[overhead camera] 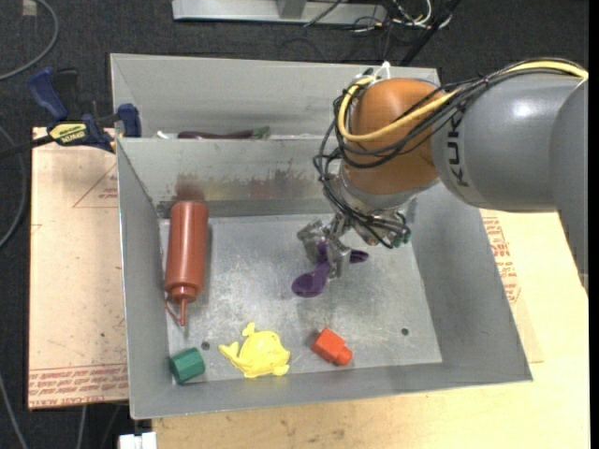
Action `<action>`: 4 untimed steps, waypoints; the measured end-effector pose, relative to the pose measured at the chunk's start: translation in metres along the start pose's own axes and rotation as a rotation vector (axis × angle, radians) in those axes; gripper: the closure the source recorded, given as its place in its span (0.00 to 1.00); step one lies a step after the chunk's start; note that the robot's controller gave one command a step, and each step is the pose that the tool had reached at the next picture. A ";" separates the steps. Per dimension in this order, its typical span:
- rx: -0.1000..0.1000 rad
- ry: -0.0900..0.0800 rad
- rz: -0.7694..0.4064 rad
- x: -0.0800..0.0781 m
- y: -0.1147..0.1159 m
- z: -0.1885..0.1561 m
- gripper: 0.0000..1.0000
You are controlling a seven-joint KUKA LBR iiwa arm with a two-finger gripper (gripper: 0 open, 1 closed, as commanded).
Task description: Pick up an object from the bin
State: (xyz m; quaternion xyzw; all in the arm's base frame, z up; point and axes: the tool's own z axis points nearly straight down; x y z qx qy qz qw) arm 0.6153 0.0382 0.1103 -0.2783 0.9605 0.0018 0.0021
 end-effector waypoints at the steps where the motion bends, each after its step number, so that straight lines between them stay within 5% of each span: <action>1: 0.001 -0.002 0.000 -0.001 0.000 -0.017 1.00; 4: 0.001 -0.002 0.002 -0.001 0.000 -0.047 1.00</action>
Offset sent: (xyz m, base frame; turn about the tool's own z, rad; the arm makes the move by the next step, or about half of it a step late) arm 0.0001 0.0002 0.0271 0.0000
